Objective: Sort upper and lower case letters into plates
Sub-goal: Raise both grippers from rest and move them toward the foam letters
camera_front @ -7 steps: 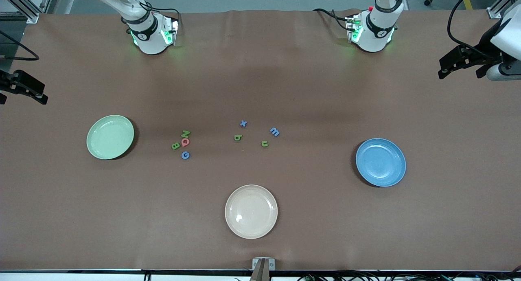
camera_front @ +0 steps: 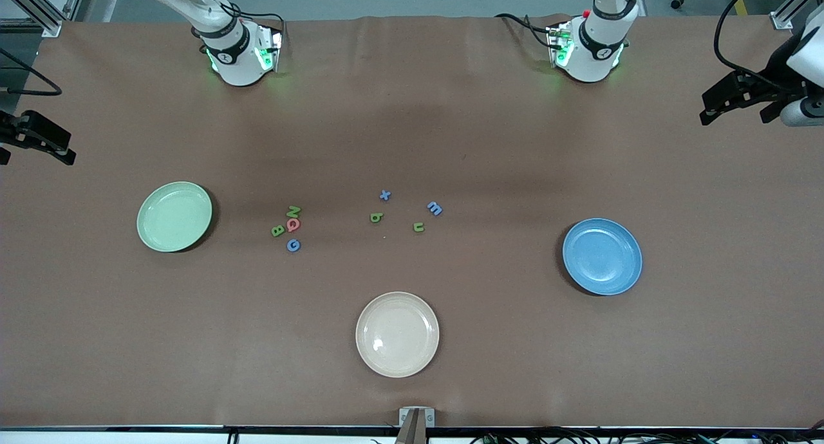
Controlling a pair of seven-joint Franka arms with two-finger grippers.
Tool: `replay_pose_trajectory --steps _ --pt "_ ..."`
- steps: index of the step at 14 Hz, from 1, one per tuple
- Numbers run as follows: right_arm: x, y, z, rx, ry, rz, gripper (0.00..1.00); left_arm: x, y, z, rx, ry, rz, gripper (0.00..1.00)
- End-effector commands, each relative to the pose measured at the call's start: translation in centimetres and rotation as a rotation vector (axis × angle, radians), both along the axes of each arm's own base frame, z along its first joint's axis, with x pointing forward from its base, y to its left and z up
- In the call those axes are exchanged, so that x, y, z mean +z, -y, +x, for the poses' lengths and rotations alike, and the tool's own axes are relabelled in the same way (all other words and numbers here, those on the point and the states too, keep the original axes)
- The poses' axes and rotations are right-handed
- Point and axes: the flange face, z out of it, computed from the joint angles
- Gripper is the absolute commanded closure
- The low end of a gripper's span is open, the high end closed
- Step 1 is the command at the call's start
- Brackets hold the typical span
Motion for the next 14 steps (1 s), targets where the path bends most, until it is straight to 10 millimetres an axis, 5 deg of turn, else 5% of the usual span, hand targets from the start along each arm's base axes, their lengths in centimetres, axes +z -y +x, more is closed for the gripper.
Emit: replay_pose_trajectory --steps 1,4,9,14 --pt "0.4 0.2 -0.3 -0.012 -0.001 0.003 0.0 -2.3 0.3 1.9 0.001 -0.058 0.017 0.0" --pt "0.3 0.2 -0.2 -0.013 -0.003 0.001 0.0 -6.1 4.8 3.4 0.01 -0.109 0.023 0.0" --pt "-2.1 -3.4 0.4 0.046 -0.041 0.004 0.0 -13.2 17.1 3.9 0.186 -0.08 0.032 0.0" --pt "-11.4 -10.5 4.6 0.025 -0.124 0.005 0.0 -21.0 25.7 2.7 0.369 -0.043 0.01 0.0"
